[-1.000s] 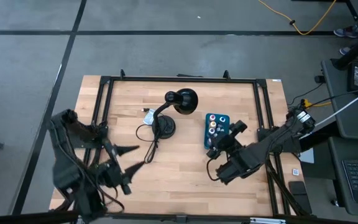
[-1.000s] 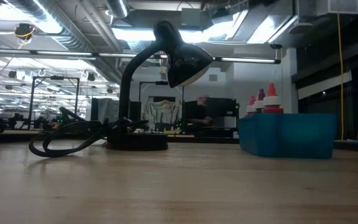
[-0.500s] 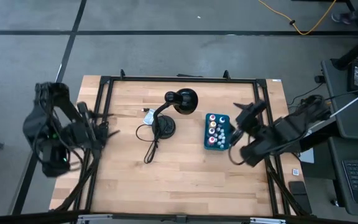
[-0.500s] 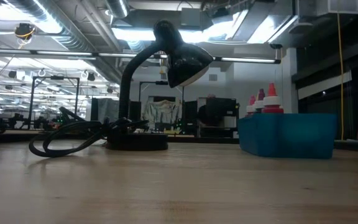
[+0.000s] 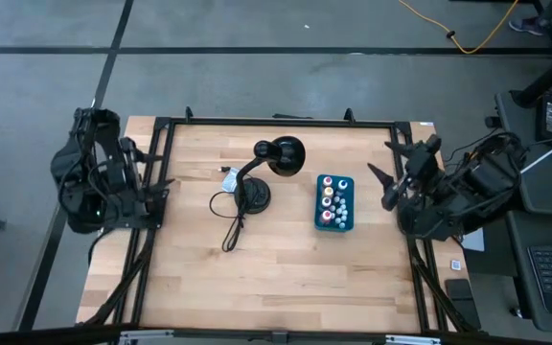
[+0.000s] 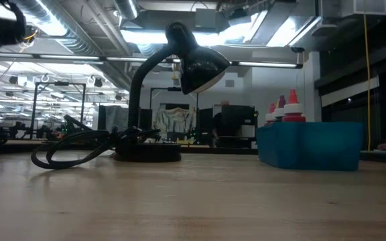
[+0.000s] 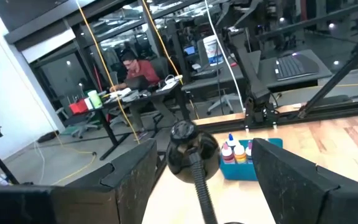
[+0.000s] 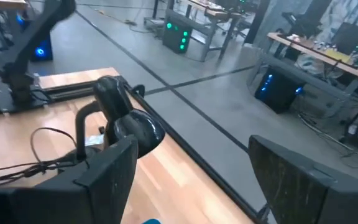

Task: Pick & Place food coloring
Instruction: Return to Home Position

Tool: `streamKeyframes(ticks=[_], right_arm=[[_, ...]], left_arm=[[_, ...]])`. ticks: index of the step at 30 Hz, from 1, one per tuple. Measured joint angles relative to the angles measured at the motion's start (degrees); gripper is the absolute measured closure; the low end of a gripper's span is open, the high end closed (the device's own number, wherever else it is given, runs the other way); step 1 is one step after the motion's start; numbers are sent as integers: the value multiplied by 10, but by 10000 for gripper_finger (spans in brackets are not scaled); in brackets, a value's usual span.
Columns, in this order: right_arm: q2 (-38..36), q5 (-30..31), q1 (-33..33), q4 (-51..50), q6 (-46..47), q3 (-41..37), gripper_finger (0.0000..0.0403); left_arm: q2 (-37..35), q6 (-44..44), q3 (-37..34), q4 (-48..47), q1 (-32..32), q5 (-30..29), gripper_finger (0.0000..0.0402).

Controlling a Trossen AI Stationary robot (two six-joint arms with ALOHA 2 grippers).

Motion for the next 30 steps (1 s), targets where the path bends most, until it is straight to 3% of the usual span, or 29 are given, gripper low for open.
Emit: streamKeyframes(ticks=[8, 14, 17, 20, 27, 30], right_arm=[[-2, 7, 8, 70, -43, -38, 95], [-47, 26, 45, 142, -56, -71, 95], [-68, -55, 57, 202, -64, -107, 95], [-87, -142, 58, 320, -136, -155, 95], [-129, -453, 27, 710, -481, -241, 95], [-141, -470, 14, 761, -561, -248, 95]], left_arm=[[-76, 1, -35, 0, -1, -1, 146], [-86, 18, -35, 0, -1, -2, 146], [-86, 28, -35, 0, -1, -2, 146], [-86, 34, -35, 0, -1, -2, 146], [-86, 24, -35, 0, -1, -2, 148], [-86, 6, -35, 0, -1, -1, 148]])
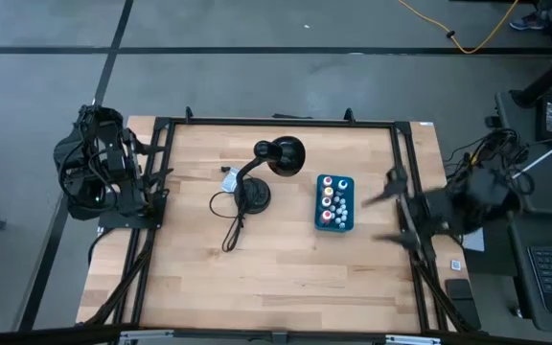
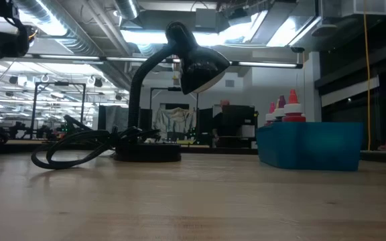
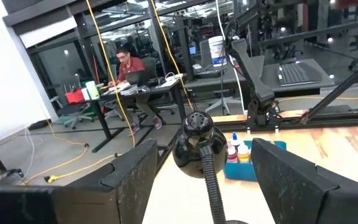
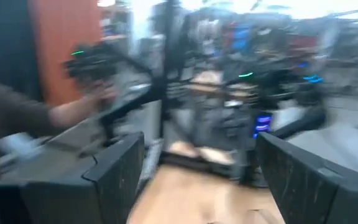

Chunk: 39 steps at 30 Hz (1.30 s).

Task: Pick & Place food coloring
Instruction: Return to Home Position

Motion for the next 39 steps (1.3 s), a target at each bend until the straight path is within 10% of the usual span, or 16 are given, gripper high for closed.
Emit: streamKeyframes(ticks=[10, 22, 39], right_arm=[[-37, 111, -35, 15, -75, -6, 95], [-110, -118, -63, 64, -63, -149, 96], [-290, -21, -122, 128, 8, -385, 95]], left_arm=[[-12, 70, 6, 4, 2, 1, 147], [-74, 16, 9, 1, 0, 1, 146], [-246, -11, -93, 0, 1, 0, 146]])
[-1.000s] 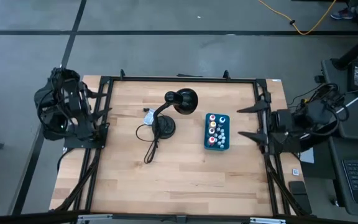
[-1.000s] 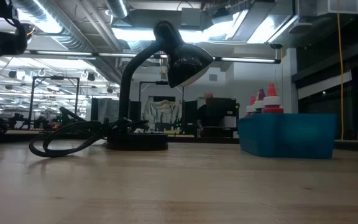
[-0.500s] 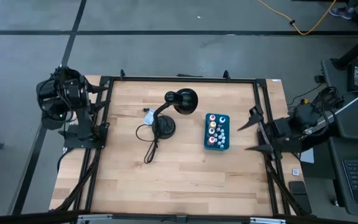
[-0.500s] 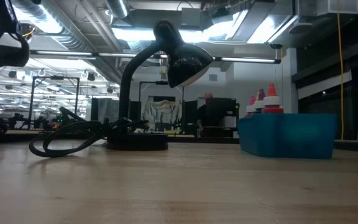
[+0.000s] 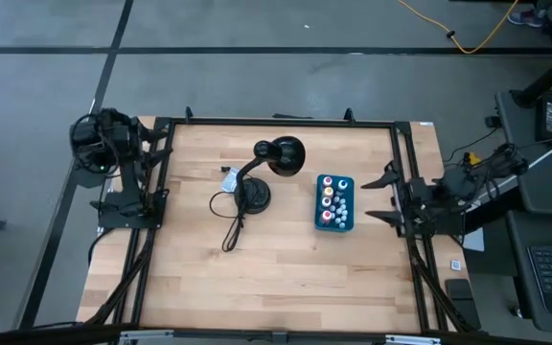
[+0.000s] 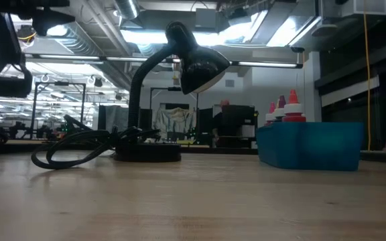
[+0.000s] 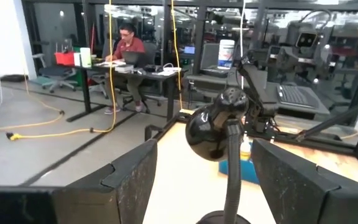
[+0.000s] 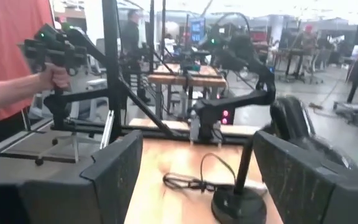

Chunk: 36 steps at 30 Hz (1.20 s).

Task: Pick & Place food coloring
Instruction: Return to Home Position

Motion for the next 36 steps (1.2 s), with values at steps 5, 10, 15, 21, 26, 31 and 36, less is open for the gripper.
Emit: streamKeyframes(ticks=[5, 10, 15, 21, 26, 31, 36], right_arm=[[-3, 0, -19, 0, 28, -23, 95], [-3, 0, -37, -2, 47, -32, 95], [-3, 0, -52, -4, 52, -33, 95], [-3, 0, -70, -17, 66, -33, 95], [4, -2, -79, -21, 76, -33, 95], [23, -4, -80, -22, 79, -33, 95], [40, 7, -80, -22, 76, -33, 95]], left_arm=[[-26, -5, -22, 0, 15, 0, 149], [-26, -10, -42, 2, 80, 1, 150], [-26, -27, -55, 3, 163, 0, 150], [-26, -56, -75, 6, 212, 0, 150], [-26, -79, -87, 6, 250, 0, 150], [-26, -91, -95, 6, 286, -1, 150], [-26, -113, -95, 3, 316, -1, 151]])
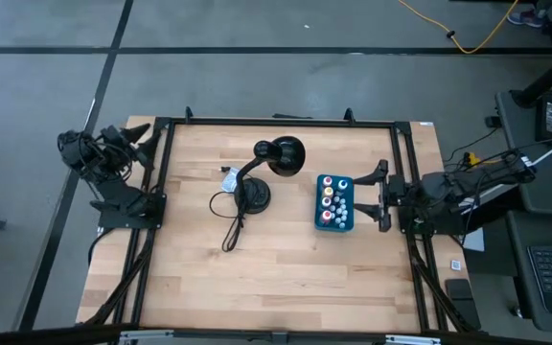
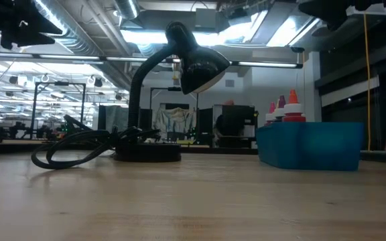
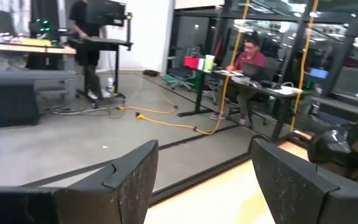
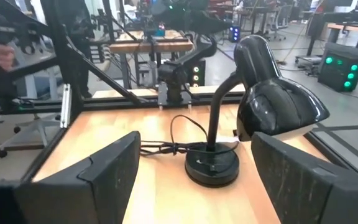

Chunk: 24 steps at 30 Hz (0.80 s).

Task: Pick & Place food coloring
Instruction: Return to Home Position

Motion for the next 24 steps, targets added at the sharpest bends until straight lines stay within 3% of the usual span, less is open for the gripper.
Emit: streamKeyframes(ticks=[8, 15, 24], right_arm=[[28, 11, 0, 10, -15, -1, 95], [26, 26, -14, 171, -53, -96, 95], [23, -27, -85, 215, 2, -158, 95]], left_arm=[[0, -37, 0, -2, 38, 0, 151], [0, -64, 0, -2, 74, 0, 151], [0, -62, -40, -3, 89, 2, 151]])
